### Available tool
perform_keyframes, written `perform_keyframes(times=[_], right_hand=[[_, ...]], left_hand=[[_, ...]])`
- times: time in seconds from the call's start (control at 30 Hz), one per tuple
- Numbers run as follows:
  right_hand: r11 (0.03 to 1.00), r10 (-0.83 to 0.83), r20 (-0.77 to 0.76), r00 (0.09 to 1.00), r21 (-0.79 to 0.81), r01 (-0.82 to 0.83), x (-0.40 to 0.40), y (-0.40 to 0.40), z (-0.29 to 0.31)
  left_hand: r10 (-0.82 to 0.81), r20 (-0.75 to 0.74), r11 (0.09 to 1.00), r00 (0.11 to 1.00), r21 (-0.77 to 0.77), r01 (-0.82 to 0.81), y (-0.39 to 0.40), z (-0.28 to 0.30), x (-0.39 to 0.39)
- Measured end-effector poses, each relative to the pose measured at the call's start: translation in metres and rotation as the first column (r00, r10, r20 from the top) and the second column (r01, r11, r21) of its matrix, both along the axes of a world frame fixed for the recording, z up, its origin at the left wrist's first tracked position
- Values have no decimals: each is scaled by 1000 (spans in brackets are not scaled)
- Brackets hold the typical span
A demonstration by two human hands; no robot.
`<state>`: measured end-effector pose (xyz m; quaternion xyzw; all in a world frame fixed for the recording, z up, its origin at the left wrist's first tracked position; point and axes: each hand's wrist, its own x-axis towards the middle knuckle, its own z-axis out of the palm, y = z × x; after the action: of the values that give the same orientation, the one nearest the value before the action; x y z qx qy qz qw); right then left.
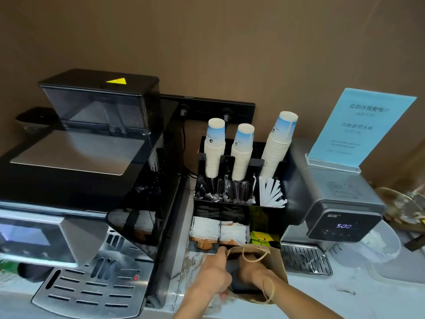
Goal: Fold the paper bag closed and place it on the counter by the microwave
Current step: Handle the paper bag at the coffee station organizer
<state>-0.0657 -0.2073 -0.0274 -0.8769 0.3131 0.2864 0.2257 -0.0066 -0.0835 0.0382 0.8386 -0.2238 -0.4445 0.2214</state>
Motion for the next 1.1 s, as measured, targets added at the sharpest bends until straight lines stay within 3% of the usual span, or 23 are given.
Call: perform_keyframes(times=[0.1,0.37,0.67,0.97,1.1], right_hand=[[997,70,-34,997,-10,-70,3,3,2],[968,241,75,968,-85,-235,7,18,1],[986,140,146,979,67,-151,4,23,-9],[969,226,-18,974,105,-223,3,-3,49],[958,189,107,976,199,-208,-15,-23,101]], left_hand=[[3,-9,1000,1000,4,-3,0,-2,0],[3,-1,1000,1000,-5,-3,-1,-5,4],[12,-28,999,1000,39,-11,-6,-4,12],[33,-41,999,999,-2,-33,-11,1,14],[67,-37,997,997,-38,-69,-12,3,14]])
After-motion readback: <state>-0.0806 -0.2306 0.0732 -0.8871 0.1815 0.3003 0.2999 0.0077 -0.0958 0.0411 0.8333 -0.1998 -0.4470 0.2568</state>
